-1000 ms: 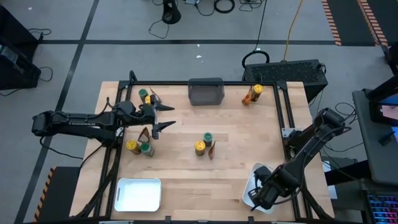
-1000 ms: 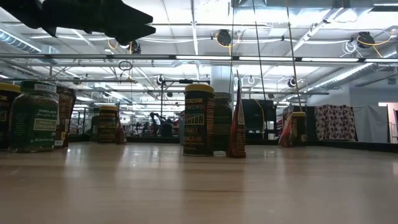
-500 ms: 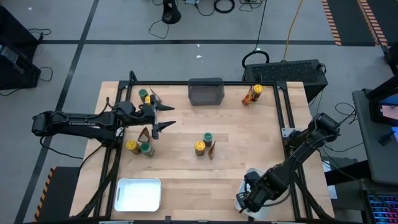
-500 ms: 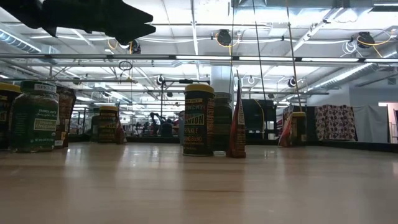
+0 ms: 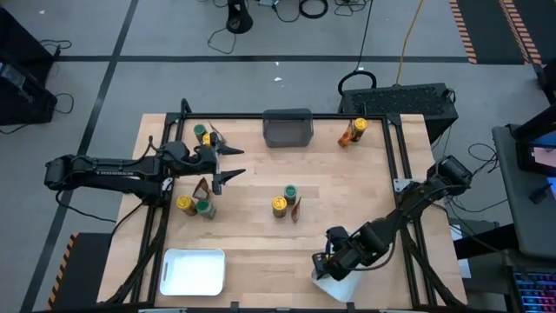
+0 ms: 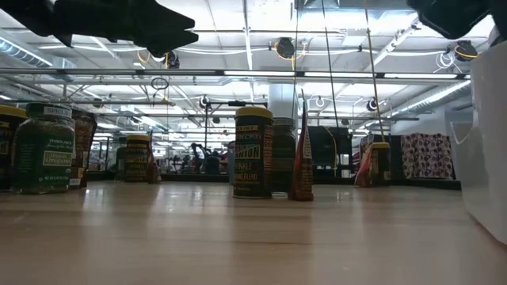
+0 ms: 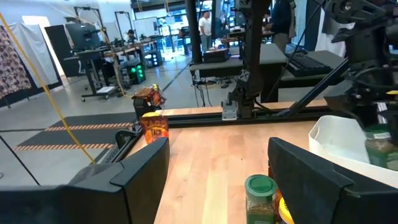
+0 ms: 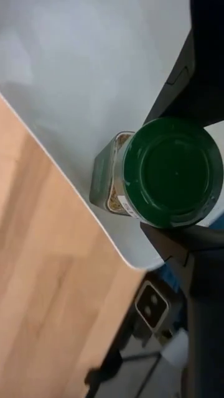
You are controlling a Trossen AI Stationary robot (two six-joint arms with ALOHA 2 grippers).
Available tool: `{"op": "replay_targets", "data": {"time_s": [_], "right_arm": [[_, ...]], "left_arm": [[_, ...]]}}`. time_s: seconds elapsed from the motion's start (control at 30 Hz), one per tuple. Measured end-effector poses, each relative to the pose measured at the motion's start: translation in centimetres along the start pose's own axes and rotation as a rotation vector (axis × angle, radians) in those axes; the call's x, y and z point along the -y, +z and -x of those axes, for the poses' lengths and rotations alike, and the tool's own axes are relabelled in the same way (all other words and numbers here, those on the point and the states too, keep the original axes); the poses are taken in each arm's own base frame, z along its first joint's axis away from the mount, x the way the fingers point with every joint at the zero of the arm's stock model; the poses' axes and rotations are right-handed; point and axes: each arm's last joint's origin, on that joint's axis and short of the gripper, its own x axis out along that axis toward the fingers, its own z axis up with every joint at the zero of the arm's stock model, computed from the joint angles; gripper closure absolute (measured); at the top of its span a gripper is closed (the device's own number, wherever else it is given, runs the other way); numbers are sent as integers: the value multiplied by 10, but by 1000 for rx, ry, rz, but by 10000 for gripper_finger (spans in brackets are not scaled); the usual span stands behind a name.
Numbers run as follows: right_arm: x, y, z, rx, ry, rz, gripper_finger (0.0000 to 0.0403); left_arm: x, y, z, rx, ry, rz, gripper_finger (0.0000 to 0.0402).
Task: Sort spices by type
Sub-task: Put the top right green seasoning bottle into the right white bin
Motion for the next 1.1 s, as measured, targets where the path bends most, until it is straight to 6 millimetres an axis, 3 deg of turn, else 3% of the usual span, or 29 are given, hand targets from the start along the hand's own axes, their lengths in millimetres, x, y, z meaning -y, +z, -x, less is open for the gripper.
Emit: {"op": "replay_targets", "data": {"time_s": [0.2,0.43,0.67,0.93,1.1], "right_arm": [[17,10,16,26,-160,41,207],[33,6,20,-27,-330,59,207],[42,-10,20,-75,-378,-50,207],[47,-42,20,-147,-345,-232,207],[48,-53,19,-185,-314,-218,207]], "left_arm": [[0,0,0,-3,-1,1,125],[0,0,0,-3,-1,1,125],[0,0,0,-3,-1,1,125],[0,0,0,-3,-1,1,125],[0,0,0,-3,-1,1,125]]}}
